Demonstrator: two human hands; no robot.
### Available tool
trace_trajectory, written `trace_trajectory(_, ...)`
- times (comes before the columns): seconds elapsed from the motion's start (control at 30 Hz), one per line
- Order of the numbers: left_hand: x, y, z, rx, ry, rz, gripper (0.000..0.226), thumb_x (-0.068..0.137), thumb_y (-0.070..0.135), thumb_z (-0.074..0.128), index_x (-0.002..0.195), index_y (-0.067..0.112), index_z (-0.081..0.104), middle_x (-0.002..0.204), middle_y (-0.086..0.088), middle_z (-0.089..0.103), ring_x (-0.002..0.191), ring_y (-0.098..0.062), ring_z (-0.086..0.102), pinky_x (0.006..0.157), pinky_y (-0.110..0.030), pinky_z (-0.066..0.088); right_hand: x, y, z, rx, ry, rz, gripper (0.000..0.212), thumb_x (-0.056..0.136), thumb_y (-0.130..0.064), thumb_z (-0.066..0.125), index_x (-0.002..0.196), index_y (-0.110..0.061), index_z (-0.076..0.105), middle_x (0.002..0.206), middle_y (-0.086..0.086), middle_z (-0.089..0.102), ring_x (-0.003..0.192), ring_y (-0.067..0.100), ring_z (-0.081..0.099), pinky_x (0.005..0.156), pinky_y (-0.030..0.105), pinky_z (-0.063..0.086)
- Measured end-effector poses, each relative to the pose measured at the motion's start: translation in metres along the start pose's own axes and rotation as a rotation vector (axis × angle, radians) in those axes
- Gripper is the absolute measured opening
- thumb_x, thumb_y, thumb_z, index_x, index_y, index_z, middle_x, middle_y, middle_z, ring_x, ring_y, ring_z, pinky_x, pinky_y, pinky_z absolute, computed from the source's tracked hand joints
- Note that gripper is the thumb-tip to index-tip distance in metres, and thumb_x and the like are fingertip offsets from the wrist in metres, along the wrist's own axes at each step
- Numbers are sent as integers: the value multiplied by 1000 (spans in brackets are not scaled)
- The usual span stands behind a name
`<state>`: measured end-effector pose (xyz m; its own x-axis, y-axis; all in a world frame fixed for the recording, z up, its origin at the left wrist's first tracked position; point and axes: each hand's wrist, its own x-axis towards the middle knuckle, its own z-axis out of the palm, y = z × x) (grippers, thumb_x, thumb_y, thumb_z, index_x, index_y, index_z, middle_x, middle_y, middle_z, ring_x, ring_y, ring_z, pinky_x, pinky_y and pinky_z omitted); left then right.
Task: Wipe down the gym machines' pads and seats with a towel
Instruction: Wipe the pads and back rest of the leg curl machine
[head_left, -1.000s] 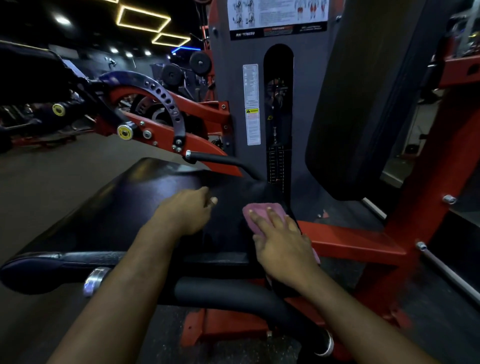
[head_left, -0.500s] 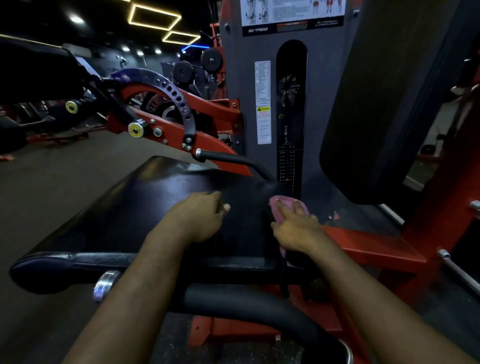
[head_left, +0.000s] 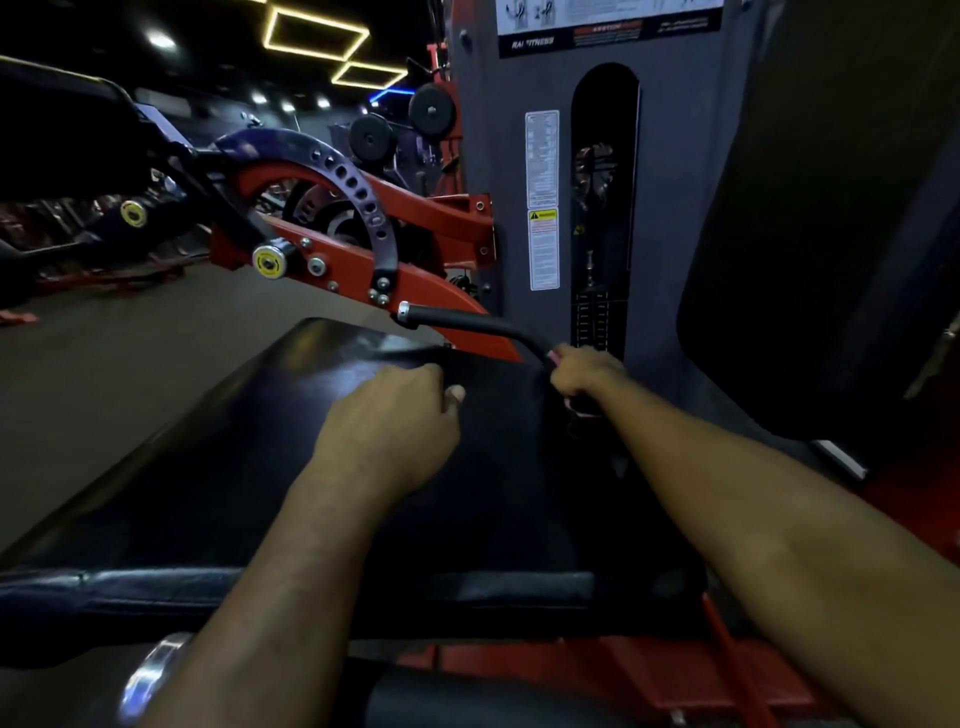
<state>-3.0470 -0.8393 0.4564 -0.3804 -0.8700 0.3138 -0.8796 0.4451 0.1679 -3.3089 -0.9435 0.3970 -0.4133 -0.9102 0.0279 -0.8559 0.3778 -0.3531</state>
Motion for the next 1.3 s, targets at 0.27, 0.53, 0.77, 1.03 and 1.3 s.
trace_trajectory(0.27, 0, -4, -2, 45, -9, -81, 32, 105, 37, 39, 76, 24, 39, 75, 4, 37, 78, -23, 44, 72, -38, 38, -47, -82, 9, -19, -6, -408, 51, 95, -26, 50, 144, -38, 49, 148, 9, 55, 129, 36, 55, 105, 41, 45)
trace_trajectory(0.53, -15, 5, 5, 74, -115, 24, 25, 103, 30, 44, 81, 21, 38, 104, -20, 62, 95, -39, 56, 71, -37, 36, -181, -29, 11, 12, 45, -511, 60, 93, -27, 48, 149, -45, 36, 161, -8, 35, 132, 36, 49, 103, 48, 42)
trace_trajectory(0.77, -21, 5, 11, 34, -200, 131, 36, 105, 36, 42, 72, 23, 35, 97, -14, 64, 94, -36, 58, 79, -42, 46, -247, 39, 31, 145, 160, -150, 66, 92, -39, 40, 155, -46, 23, 168, -4, 20, 138, 35, 38, 108, 53, 41)
trace_trajectory(1.03, -30, 17, 10, 29, -225, 213, 32, 106, 35, 42, 76, 22, 41, 102, -11, 64, 97, -33, 58, 82, -39, 46, -204, 54, 10, 411, 68, 188, 56, 94, -31, 41, 149, -39, 38, 152, 7, 44, 132, 36, 49, 108, 45, 41)
trace_trajectory(1.3, -34, 25, 12, 41, -223, 310, 32, 105, 36, 41, 75, 24, 38, 102, -11, 63, 99, -33, 58, 83, -42, 46, -252, 56, 28, 440, 146, 325, 70, 96, -50, 41, 159, -33, 17, 157, 15, 37, 132, 43, 48, 103, 49, 40)
